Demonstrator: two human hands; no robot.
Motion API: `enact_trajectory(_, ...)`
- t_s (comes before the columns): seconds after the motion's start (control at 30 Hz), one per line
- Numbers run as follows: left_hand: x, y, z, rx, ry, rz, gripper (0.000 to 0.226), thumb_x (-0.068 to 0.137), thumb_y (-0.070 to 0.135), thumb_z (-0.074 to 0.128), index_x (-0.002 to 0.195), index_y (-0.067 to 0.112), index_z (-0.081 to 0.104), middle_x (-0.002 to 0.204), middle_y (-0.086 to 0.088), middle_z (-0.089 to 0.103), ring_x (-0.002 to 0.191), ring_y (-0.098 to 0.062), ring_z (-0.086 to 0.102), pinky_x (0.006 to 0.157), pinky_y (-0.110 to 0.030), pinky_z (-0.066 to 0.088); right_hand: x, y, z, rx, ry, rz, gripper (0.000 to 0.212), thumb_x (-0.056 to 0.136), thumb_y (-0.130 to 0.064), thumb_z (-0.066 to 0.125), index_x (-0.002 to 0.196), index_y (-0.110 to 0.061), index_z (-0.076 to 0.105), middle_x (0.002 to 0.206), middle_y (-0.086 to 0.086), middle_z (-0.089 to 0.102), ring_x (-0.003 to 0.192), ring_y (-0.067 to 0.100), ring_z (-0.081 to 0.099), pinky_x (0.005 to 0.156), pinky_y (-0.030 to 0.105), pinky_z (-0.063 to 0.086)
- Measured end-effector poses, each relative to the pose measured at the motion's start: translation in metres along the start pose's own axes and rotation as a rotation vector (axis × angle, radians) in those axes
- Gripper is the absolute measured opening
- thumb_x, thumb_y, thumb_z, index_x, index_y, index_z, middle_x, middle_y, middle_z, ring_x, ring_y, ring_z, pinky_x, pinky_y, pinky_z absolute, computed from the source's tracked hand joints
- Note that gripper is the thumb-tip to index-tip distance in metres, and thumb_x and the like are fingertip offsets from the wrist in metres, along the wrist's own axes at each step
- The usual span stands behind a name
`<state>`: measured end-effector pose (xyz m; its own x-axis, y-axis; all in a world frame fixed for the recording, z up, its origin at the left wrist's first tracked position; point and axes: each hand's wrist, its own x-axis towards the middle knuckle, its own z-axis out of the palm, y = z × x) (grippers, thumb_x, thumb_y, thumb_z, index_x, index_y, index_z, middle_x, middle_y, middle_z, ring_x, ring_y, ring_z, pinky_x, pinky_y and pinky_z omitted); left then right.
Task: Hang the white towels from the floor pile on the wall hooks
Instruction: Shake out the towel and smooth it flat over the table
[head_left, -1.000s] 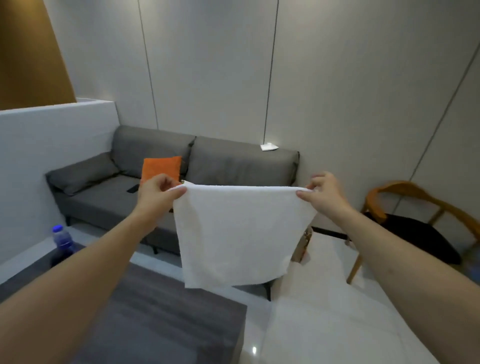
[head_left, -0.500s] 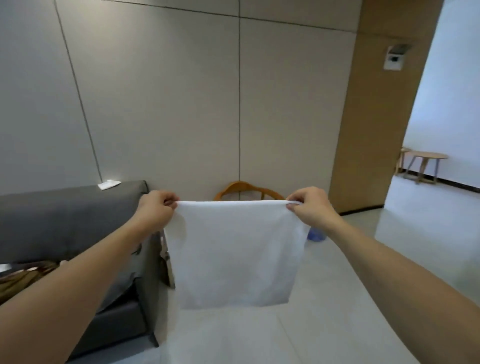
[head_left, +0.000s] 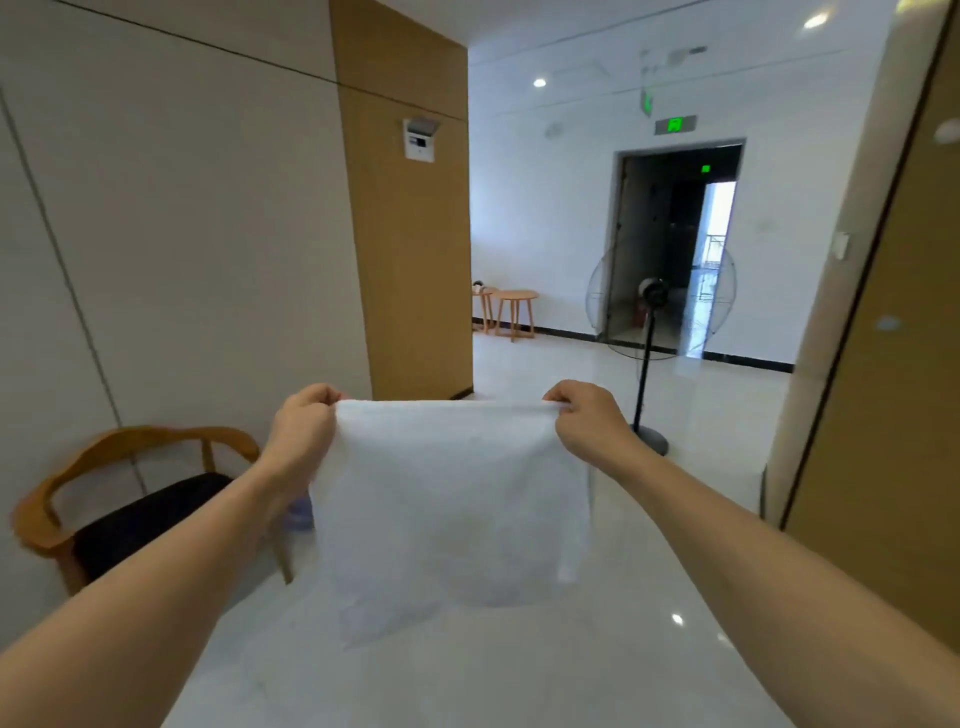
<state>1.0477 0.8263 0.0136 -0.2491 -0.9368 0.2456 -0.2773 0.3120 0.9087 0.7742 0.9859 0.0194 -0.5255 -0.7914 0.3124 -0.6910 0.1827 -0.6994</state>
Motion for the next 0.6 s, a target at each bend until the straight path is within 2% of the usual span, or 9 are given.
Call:
enact_trajectory(0.13,0.022,0.041,0.120,-0.168,-0.122,0.066,0.024,0.088,0.019,0.053,0.065,0.015,0.061,0.071,-0.002,0.059,0.073,-0.024,0.053,0.068,-0.034,0.039,0.009,0.074,-0.070,0.012,0.149,0.133,0.029,0.086,0.000,0.040,0.089,-0.016,0.065,0.096,0.002,0.064,0.092,0.022,0.059,0.077,0.030,0.049)
enact_trajectory(0.23,0.031,0.075,0.205,-0.221,-0.304,0.100,0.031,0.092,0.046,0.062,0.073,0.021,0.064,0.078,0.009,0.061,0.074,-0.012,0.056,0.073,-0.031,0.040,0.012,0.126,-0.120,0.004,0.256,0.218,0.026,0.086,0.000,0.041,0.081,-0.011,0.063,0.083,0.002,0.061,0.077,0.017,0.055,0.060,0.025,0.041)
enact_trajectory(0.3,0.038,0.094,0.256,-0.210,-0.470,0.157,0.045,0.084,0.055,0.067,0.070,0.012,0.064,0.069,0.003,0.061,0.062,-0.014,0.055,0.063,-0.028,0.039,0.014,0.158,-0.151,-0.009,0.311,0.264,0.027,0.084,0.002,0.039,0.075,-0.010,0.062,0.079,0.003,0.061,0.076,0.020,0.055,0.058,0.025,0.039)
enact_trajectory(0.37,0.044,0.112,0.307,-0.177,-0.602,0.199,0.041,0.074,0.056,0.077,0.072,0.015,0.070,0.071,0.000,0.069,0.061,-0.017,0.061,0.058,-0.027,0.044,0.016,0.187,-0.181,-0.033,0.369,0.306,0.030,0.083,0.004,0.038,0.066,-0.011,0.058,0.072,0.002,0.058,0.072,0.022,0.054,0.056,0.026,0.037)
enact_trajectory(0.47,0.057,0.137,0.380,-0.150,-0.700,0.244,0.031,0.064,0.045,0.088,0.075,0.019,0.074,0.077,0.000,0.072,0.070,-0.018,0.069,0.061,-0.028,0.053,0.026,0.228,-0.224,-0.053,0.476,0.361,0.032,0.080,0.007,0.038,0.054,-0.010,0.045,0.061,0.001,0.046,0.059,0.017,0.041,0.053,0.025,0.027)
enact_trajectory(0.53,0.068,0.156,0.427,-0.142,-0.789,0.280,0.037,0.056,0.044,0.092,0.076,0.017,0.074,0.078,-0.004,0.074,0.071,-0.020,0.071,0.065,-0.032,0.059,0.037,0.252,-0.253,-0.043,0.533,0.374,0.018,0.076,0.002,0.039,0.059,0.002,0.045,0.062,0.006,0.043,0.060,0.020,0.039,0.056,0.027,0.027)
enact_trajectory(0.6,0.081,0.177,0.471,-0.150,-0.853,0.310,0.039,0.055,0.040,0.094,0.076,0.014,0.074,0.078,-0.008,0.074,0.071,-0.021,0.071,0.068,-0.036,0.059,0.048,0.271,-0.282,-0.040,0.555,0.377,0.020,0.079,-0.007,0.046,0.062,0.002,0.042,0.063,0.007,0.039,0.059,0.018,0.037,0.056,0.030,0.026)
